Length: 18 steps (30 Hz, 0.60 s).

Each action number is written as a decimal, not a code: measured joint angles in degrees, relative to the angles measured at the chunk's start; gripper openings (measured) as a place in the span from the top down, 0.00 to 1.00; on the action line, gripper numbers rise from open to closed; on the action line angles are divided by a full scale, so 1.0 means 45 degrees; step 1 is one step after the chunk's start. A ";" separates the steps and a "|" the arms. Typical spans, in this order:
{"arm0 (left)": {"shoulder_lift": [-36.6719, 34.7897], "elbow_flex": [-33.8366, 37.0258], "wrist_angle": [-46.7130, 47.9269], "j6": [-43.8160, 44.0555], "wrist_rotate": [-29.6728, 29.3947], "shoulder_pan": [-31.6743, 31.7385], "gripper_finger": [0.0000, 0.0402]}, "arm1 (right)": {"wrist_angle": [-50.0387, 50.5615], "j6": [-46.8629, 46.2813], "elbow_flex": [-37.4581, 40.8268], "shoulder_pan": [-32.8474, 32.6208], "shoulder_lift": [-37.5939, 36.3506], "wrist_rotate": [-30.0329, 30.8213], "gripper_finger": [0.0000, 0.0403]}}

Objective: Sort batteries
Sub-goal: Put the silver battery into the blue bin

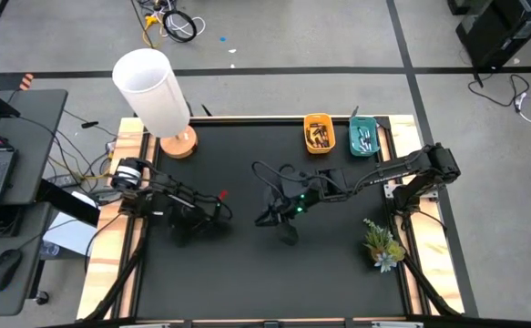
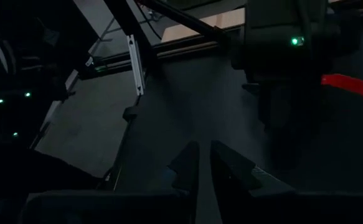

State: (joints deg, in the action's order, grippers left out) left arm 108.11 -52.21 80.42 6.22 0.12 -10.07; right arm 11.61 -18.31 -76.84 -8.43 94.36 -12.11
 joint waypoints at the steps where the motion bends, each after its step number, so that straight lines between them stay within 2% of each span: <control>1: 0.0026 0.0119 0.0049 -0.0010 -0.0088 0.0030 0.68 | 0.0003 -0.0008 0.0000 0.0000 -0.0004 0.0002 0.88; 4: 0.0026 0.0745 -0.0112 0.0010 0.0027 0.0094 0.61 | -0.0011 -0.0073 0.0000 -0.0035 -0.0008 0.0022 0.88; 8: 0.0021 0.1655 -0.0598 0.0387 0.1292 -0.0029 0.52 | -0.0013 -0.0278 0.0000 -0.0161 -0.0008 0.0088 0.88; 10: 0.0021 0.2021 -0.0817 0.0661 0.1223 -0.0203 0.49 | -0.0025 -0.0280 0.0000 -0.0239 -0.0008 0.0202 0.88; 18: -0.0042 0.2459 -0.1781 0.1363 0.1015 -0.0809 0.48 | -0.0091 -0.0280 0.0000 -0.0202 -0.0008 0.0354 0.88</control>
State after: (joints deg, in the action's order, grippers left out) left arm 107.92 -41.15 72.41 12.36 4.69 -13.71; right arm 11.20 -19.57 -76.84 -9.34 94.32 -10.52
